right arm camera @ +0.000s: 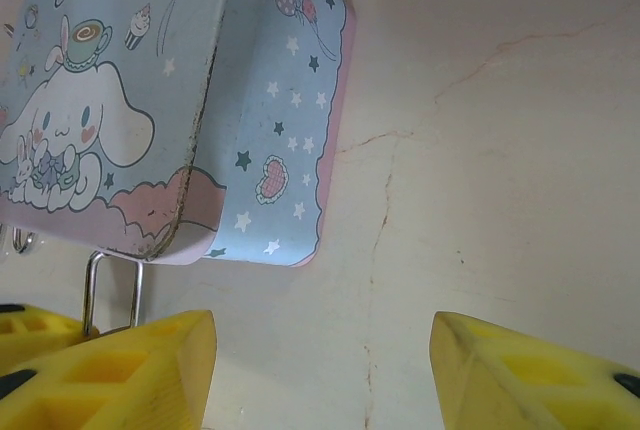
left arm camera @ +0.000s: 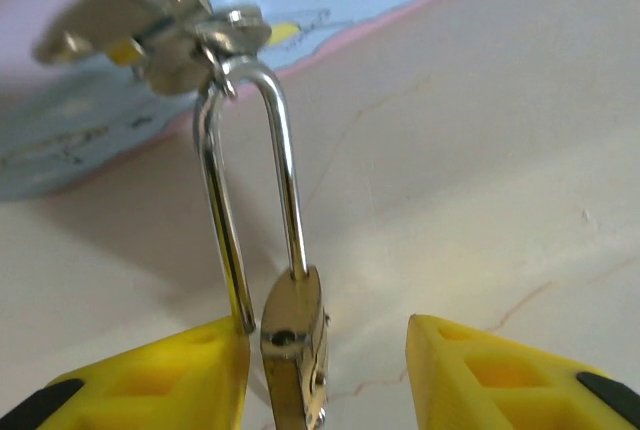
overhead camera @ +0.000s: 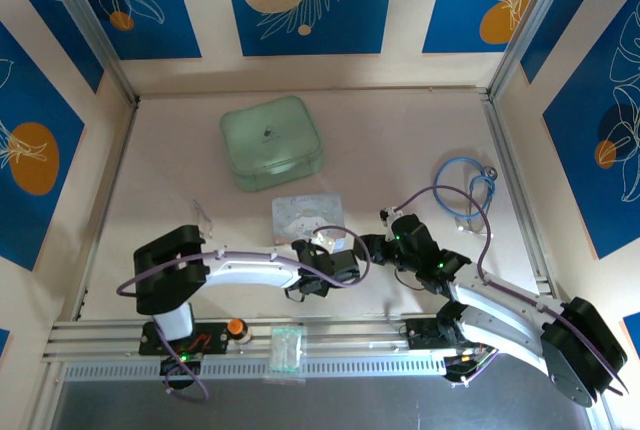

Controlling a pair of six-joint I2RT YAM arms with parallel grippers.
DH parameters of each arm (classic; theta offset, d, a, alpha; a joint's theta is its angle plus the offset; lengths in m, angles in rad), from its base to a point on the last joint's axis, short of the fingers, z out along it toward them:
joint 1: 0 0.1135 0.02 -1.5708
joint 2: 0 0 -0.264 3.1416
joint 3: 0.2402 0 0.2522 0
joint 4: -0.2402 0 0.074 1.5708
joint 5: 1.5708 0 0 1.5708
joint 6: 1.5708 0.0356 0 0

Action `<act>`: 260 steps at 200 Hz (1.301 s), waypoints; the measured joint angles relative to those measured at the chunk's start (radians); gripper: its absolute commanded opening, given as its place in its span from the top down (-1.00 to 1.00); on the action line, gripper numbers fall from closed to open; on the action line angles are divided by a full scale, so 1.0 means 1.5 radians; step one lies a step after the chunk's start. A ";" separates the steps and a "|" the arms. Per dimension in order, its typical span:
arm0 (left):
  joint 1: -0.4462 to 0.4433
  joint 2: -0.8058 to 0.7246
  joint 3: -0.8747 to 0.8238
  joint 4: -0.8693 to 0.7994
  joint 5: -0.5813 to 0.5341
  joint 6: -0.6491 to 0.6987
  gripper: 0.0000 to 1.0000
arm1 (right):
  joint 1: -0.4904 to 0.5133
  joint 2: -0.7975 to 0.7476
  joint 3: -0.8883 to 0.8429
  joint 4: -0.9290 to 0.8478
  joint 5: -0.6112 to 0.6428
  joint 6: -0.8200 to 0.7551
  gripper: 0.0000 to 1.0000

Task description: Unlock the padlock with the key

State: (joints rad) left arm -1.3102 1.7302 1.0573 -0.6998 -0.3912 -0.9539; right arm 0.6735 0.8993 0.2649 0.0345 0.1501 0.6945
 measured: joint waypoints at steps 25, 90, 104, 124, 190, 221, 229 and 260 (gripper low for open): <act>-0.004 -0.005 -0.001 0.000 0.004 -0.009 0.17 | 0.000 0.000 -0.004 0.001 0.000 0.006 -0.17; -0.014 -0.038 -0.008 0.003 0.026 -0.025 0.23 | 0.001 0.000 -0.004 0.001 0.000 0.010 -0.17; -0.018 -0.038 -0.008 0.003 0.029 -0.027 0.23 | 0.001 0.000 -0.004 0.001 0.000 0.012 -0.17; -0.023 -0.038 -0.008 0.004 0.032 -0.027 0.23 | 0.003 0.000 -0.007 0.001 0.000 0.014 -0.17; -0.032 -0.040 -0.008 0.021 0.036 -0.026 0.26 | 0.015 0.001 -0.010 0.001 0.000 0.015 -0.17; -0.032 -0.070 -0.017 0.017 0.015 -0.023 0.18 | 0.023 0.001 -0.012 0.001 0.001 0.021 -0.18; -0.032 -0.082 -0.019 0.012 0.005 -0.022 0.16 | 0.024 0.001 -0.012 0.001 0.001 0.021 -0.18; -0.028 -0.113 -0.031 0.004 -0.025 -0.021 0.10 | 0.028 0.002 -0.012 0.002 0.003 0.022 -0.18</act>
State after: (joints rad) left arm -1.3521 1.5608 1.0103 -0.6933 -0.4282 -0.9855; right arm 0.7158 0.9024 0.2462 0.0368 0.1547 0.7269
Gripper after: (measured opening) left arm 0.444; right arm 0.588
